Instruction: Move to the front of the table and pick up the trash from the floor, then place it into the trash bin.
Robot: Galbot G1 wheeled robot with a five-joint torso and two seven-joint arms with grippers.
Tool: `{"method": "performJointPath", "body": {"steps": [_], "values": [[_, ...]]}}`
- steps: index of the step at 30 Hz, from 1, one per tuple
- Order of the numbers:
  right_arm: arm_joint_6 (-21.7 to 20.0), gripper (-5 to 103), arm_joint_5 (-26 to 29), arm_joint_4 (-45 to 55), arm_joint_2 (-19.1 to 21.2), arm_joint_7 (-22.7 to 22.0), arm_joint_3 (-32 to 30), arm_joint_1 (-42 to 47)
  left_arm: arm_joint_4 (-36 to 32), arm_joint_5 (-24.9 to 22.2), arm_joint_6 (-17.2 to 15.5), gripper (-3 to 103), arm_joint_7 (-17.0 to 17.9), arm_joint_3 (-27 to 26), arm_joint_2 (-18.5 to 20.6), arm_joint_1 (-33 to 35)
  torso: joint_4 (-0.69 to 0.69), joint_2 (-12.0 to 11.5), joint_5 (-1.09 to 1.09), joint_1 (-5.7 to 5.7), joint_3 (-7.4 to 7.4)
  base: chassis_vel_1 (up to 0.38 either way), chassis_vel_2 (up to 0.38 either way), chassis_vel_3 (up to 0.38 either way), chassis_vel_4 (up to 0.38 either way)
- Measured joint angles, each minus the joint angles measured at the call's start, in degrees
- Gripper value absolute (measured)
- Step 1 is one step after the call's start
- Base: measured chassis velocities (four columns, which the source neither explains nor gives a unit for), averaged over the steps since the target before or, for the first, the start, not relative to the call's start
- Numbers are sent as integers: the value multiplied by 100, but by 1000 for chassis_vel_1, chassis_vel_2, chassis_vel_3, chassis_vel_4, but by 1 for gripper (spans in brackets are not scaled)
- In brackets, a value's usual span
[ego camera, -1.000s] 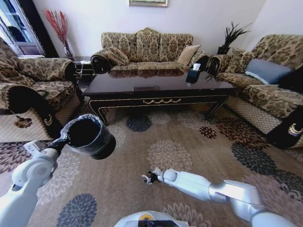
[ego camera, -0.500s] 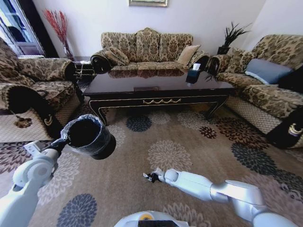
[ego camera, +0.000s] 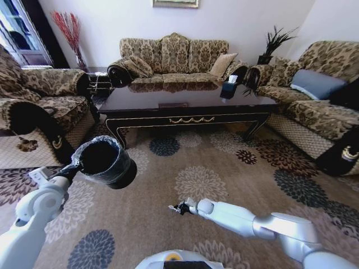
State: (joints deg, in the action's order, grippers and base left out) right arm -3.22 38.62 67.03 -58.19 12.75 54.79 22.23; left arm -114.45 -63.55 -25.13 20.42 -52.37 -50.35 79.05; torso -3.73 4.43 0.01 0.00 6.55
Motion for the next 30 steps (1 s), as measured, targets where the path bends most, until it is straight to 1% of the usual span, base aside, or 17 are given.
{"method": "performJointPath", "body": {"steps": [1, 4, 6, 7, 8, 10, 11, 12, 13, 14, 17, 18, 20, 25, 30], "values": [[0, 0, 0, 0, 0, 0, 0, 0, 0, 0, 0, 4, 0, 0, 0, 0, 0, 0, 0, 0, 0, 0, 0, 0, 0], [3, 0, 473, 335, 109, 34, -270, -700, 30, 18, 7, 4, -3, 110, -18, -33, 1, 0, -1, 0, 0, 0, 0, 0, 0], [0, 0, 576, 380, 107, 25, -324, -811, 28, 18, 7, 4, -4, 129, -26, -35, 2, 0, -2, 0, 0, 0, 0, 0, 0], [-21, 0, 854, 473, 61, -59, -473, -1088, 0, 20, 7, 4, -6, 183, -51, -37, 2, 0, -1, 0, 1, 0, 0, 0, 0], [-19, 0, 966, 501, 19, -114, -555, -1210, -8, 23, 7, 4, -8, 206, -60, -37, 2, 0, -1, 0, 0, 0, 0, 0, 0], [120, 0, 1274, 544, -153, -259, -820, -1473, -16, 34, 0, 4, -10, 259, -75, -21, 0, 0, -2, 0, 0, 0, 0, 0, 0], [120, 0, 1274, 544, -153, -259, -820, -1473, -16, 34, 0, 4, -10, 259, -75, -21, 0, 0, -2, 0, 0, 0, 0, 0, 0], [232, 0, 1395, 565, -255, -352, -916, -1562, -16, 36, -3, 4, -9, 281, -81, -6, 1, 0, -1, 0, 0, 0, 0, 0, 0], [446, 0, 1566, 613, -458, -567, -1042, -1719, -4, 38, -9, 4, -9, 315, -94, 14, 1, 0, -1, 0, 1, 0, 0, 0, 0], [446, 0, 1566, 613, -458, -567, -1042, -1719, -4, 38, -9, 4, -9, 315, -94, 14, 1, 0, -1, 0, 1, 0, 0, 0, 0], [601, 0, 1805, 783, -711, -823, -1180, -1895, 6, 40, -23, 4, -9, 355, -112, 34, 3, 0, -2, 0, 1, 0, 0, 0, 0], [656, 0, 1976, 971, -833, -937, -1254, -2009, 5, 40, -37, 4, -4, 373, -125, 45, 4, 0, -2, 0, 0, 0, 0, 0, 0], [678, 0, 2037, 1057, -865, -961, -1281, -2047, -2, 40, -43, 4, 0, 376, -129, 50, 3, 0, -2, 0, 0, 0, 0, 0, 0], [910, 0, 2236, 1578, -940, -1020, -1320, -2188, -61, 28, -53, 4, 16, 369, -140, 93, 0, 0, -2, 0, 0, 0, 0, 0, 0], [1096, 0, 2303, 1934, -1067, -1104, -1030, -2322, -97, 22, -57, 4, 30, 337, -146, 88, 1, 0, -2, 0, 0, 0, 0, 0, 0]]}}
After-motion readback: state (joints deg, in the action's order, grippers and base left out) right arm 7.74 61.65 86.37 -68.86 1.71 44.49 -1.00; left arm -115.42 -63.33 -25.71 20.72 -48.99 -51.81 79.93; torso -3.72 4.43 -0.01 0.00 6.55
